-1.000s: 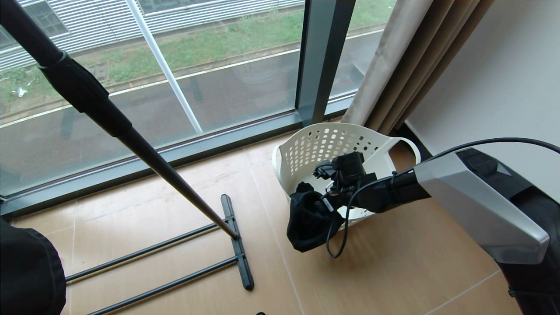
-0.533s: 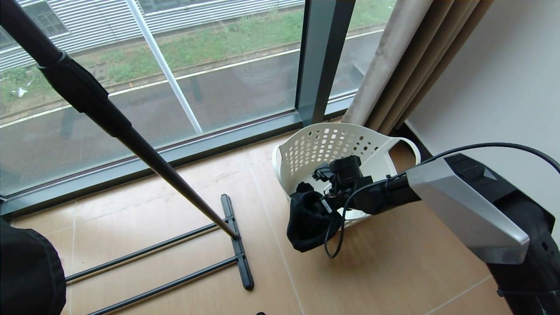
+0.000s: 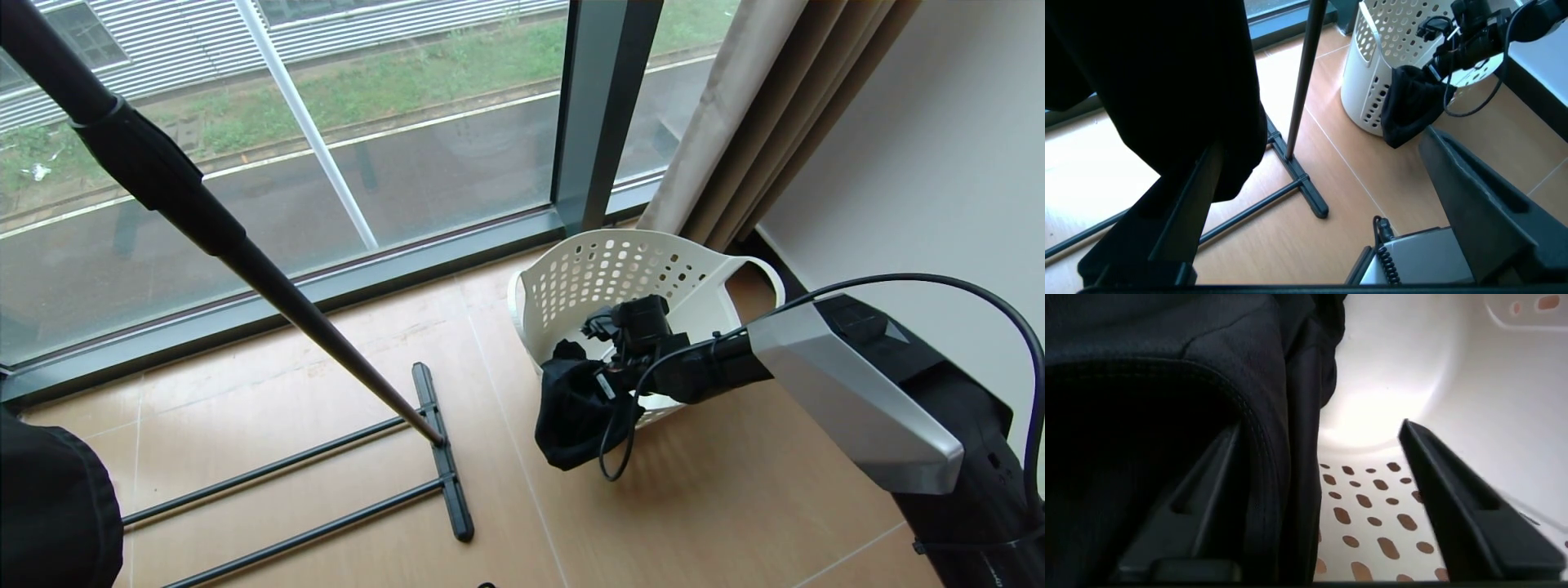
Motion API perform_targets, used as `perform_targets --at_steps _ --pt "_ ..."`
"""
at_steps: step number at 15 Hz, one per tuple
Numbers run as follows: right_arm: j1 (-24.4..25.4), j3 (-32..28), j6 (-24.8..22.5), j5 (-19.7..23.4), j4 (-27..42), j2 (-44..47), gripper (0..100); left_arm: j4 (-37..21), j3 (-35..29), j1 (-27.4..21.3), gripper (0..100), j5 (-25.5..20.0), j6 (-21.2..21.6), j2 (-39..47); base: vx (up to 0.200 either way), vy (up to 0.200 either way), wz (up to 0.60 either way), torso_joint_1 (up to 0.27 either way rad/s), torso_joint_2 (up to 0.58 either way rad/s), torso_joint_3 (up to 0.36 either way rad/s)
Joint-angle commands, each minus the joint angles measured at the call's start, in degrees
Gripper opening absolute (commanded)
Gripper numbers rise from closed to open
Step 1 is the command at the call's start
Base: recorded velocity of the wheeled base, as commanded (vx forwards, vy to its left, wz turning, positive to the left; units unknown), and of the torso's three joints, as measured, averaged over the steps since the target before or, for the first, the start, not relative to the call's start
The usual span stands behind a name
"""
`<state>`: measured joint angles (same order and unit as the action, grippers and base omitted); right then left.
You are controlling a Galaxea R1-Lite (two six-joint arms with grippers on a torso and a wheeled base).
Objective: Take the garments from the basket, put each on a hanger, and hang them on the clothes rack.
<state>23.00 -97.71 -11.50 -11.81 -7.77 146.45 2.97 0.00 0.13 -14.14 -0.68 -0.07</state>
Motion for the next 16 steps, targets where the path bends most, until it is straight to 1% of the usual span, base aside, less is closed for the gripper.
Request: perform_targets --at_steps 1,6,10,13,15,16 --pt "0.0 -0.2 0.2 0.0 -0.1 0.1 0 0.0 0.0 0.0 100 0.0 0.0 0.1 0.000 0.000 0.00 0.000 0.00 0.000" --pt "0.0 0.7 0.9 0.0 -0.2 -1.6 0 0.0 0.0 0.0 100 0.0 0.0 0.1 0.000 0.000 0.00 0.000 0.00 0.000" --pt "0.5 7.9 1.4 0.5 -1.4 -11.0 0 0.0 0.0 0.0 100 -0.1 0.0 0.1 0.000 0.000 0.00 0.000 0.00 0.000" --pt "2.0 15.6 1.2 0.5 -7.4 -17.9 0 0.0 0.0 0.0 100 -0.1 -0.4 0.1 0.000 0.000 0.00 0.000 0.00 0.000" --pt "3.5 21.0 1.1 0.6 -9.5 -23.1 0 0.0 0.0 0.0 100 0.0 -0.5 0.1 0.000 0.000 0.00 0.000 0.00 0.000" --pt "3.9 22.4 1.1 0.6 -10.2 -24.7 0 0.0 0.0 0.0 100 0.0 -0.6 0.1 0.000 0.000 0.00 0.000 0.00 0.000"
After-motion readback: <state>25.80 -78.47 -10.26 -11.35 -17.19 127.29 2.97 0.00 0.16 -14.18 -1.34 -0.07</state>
